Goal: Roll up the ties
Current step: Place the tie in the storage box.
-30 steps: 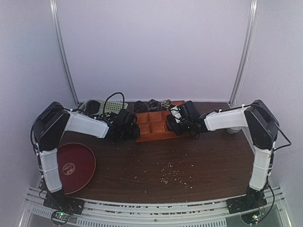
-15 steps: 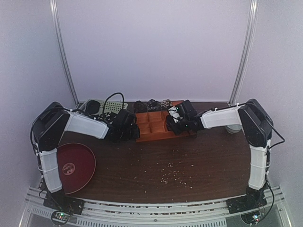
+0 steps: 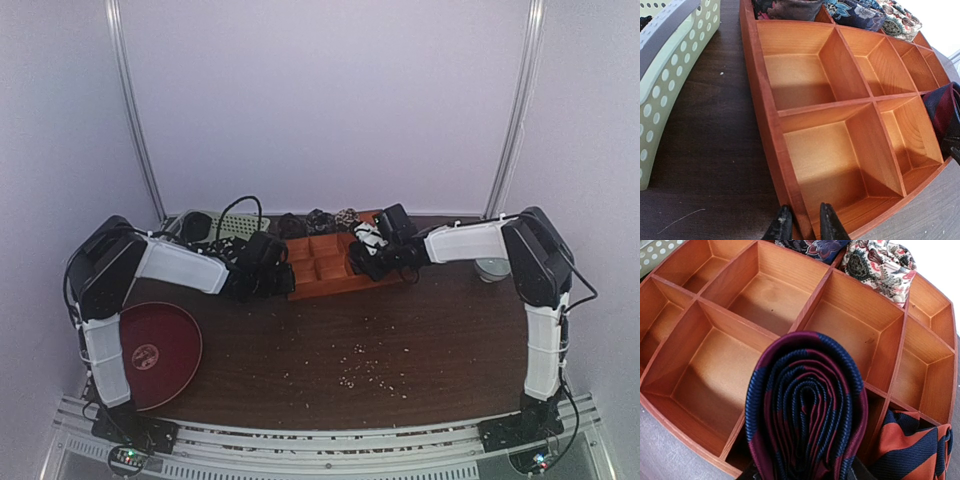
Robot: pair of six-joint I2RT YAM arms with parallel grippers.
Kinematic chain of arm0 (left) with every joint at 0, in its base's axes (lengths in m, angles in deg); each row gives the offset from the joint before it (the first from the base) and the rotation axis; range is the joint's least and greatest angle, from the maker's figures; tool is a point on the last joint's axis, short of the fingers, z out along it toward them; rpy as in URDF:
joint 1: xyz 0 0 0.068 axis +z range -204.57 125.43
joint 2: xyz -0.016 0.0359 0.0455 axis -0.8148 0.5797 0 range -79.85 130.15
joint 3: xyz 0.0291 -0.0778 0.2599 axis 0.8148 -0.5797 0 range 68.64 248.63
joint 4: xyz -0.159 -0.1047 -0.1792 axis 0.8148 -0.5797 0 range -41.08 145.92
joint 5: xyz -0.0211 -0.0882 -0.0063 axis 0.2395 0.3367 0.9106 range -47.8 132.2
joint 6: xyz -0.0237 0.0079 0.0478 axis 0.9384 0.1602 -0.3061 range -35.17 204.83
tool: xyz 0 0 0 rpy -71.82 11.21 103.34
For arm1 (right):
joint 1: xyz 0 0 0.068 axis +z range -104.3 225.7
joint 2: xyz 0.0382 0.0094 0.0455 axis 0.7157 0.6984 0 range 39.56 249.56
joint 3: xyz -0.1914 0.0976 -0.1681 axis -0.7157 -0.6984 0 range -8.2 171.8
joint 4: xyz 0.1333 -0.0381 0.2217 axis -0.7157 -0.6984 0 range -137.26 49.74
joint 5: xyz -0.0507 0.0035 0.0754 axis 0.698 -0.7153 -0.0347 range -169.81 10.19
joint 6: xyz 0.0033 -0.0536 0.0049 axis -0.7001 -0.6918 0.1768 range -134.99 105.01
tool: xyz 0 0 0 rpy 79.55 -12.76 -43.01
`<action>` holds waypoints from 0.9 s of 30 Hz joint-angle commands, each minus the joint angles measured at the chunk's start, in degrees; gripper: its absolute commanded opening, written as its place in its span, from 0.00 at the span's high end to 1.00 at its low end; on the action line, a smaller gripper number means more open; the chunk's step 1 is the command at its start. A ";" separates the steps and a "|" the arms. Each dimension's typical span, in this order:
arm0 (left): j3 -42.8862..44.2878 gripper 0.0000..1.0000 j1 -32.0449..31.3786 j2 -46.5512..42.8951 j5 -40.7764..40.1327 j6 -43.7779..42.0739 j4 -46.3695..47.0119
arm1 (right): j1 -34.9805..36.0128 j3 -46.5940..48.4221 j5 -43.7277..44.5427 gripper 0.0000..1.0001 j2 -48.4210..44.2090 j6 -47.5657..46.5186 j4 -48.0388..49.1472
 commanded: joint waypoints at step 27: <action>1.47 0.80 -0.70 1.75 -0.94 1.10 -1.84 | 0.33 7.61 -0.24 0.32 0.05 -0.39 -16.26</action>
